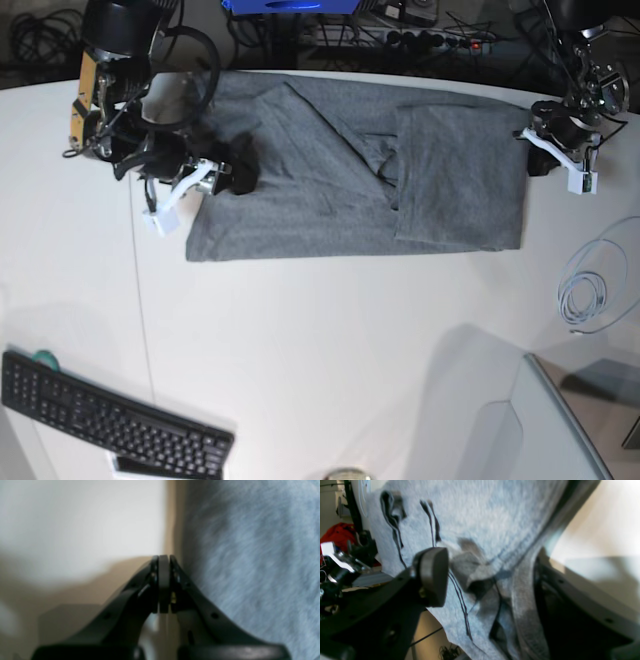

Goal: Layout the t-shirt on the table in an organized manner, then fold the t-shirt properly
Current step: 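Release the left gripper and raise it away from the t-shirt, then grasp the strip end with the right gripper and fold it toward the left gripper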

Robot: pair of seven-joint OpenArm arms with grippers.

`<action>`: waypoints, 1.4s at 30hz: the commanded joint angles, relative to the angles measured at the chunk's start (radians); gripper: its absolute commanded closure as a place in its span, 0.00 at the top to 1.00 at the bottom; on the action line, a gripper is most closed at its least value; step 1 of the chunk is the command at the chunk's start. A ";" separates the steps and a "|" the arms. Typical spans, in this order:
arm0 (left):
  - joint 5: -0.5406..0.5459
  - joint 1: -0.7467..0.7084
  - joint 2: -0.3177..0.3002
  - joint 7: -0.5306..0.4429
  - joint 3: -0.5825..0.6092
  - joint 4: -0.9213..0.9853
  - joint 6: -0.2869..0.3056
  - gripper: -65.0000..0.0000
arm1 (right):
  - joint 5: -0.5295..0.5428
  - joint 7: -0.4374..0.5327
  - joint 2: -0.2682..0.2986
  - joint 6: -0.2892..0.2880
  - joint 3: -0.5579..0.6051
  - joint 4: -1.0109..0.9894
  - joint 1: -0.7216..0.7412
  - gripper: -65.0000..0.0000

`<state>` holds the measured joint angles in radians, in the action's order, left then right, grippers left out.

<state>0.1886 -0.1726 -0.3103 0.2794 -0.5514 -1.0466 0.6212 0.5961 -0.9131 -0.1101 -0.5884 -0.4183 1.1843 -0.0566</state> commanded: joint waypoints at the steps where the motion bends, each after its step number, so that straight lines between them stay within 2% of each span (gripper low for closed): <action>1: 0.013 0.006 -0.017 -0.016 0.006 -0.011 -0.004 0.00 | -0.021 -0.025 0.006 0.008 0.017 0.006 0.002 0.60; 5: 0.013 0.011 -0.017 -0.016 0.050 -0.011 -0.039 0.00 | -0.023 -0.018 0.008 0.008 0.048 -0.002 0.001 0.61; 8: 0.013 0.025 -0.017 -0.016 0.063 -0.011 -0.040 0.00 | -0.023 -0.018 0.006 0.008 0.046 -0.002 0.008 0.55; 10: 0.013 0.026 -0.017 -0.016 0.069 -0.011 -0.040 0.00 | -0.023 -0.018 0.006 0.008 0.048 -0.002 0.011 0.44; 14: 0.013 0.028 -0.016 -0.016 0.104 -0.011 -0.040 0.00 | -0.025 -0.019 0.008 0.009 0.048 0.006 0.024 0.12; 16: 0.015 0.028 -0.007 -0.016 0.132 -0.011 -0.040 0.00 | -0.026 -0.024 0.020 0.012 0.048 0.006 0.031 0.00; 21: 0.015 0.028 0.038 -0.015 0.149 -0.021 -0.040 0.00 | -0.026 -0.051 0.022 0.018 0.049 0.067 0.041 0.01; 25: 0.015 0.031 0.072 -0.012 0.149 -0.022 -0.040 0.00 | -0.026 -0.108 0.014 0.115 0.063 0.179 0.041 0.01; 30: 0.013 0.058 0.102 -0.009 0.153 -0.022 -0.040 0.00 | -0.020 -0.120 0.013 0.189 0.206 0.293 0.019 0.01; 32: 0.013 0.058 0.102 -0.009 0.193 -0.022 -0.040 0.00 | -0.018 -0.117 0.005 0.241 0.264 0.326 0.014 0.01; 35: 0.013 0.057 0.099 -0.010 0.235 -0.022 -0.040 0.00 | -0.018 -0.116 -0.009 0.290 0.342 0.368 0.002 0.01; 38: 0.013 0.054 0.101 -0.012 0.242 -0.022 -0.040 0.00 | -0.018 -0.111 -0.010 0.325 0.433 0.412 -0.005 0.01; 42: 0.013 0.052 0.101 -0.010 0.242 -0.022 -0.040 0.00 | -0.018 -0.105 -0.010 0.408 0.539 0.446 0.001 0.01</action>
<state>0.2256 -0.1162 -0.2047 0.2272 -0.3122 -1.0653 0.5793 0.5552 -1.0332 -0.1150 -0.1768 0.1200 1.6051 -0.0753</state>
